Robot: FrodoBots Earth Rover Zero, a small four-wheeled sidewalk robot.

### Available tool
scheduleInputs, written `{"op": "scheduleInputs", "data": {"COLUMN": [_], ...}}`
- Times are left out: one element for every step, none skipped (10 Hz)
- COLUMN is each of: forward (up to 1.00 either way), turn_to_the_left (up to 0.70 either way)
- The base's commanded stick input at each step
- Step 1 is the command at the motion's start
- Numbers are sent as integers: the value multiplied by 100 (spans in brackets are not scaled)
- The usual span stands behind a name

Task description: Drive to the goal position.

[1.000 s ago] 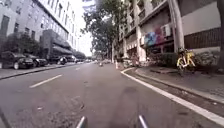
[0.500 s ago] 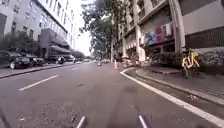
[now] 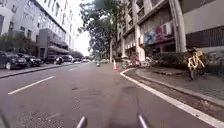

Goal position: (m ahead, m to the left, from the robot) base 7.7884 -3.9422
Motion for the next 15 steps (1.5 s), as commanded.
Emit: {"op": "scheduleInputs", "data": {"forward": [70,70,70,70,70,70,70,70,70,70,70,70,70,70,70], "turn_to_the_left": [0,0,0,0,0,0,0,0,0,10,14,14,14,12,4]}}
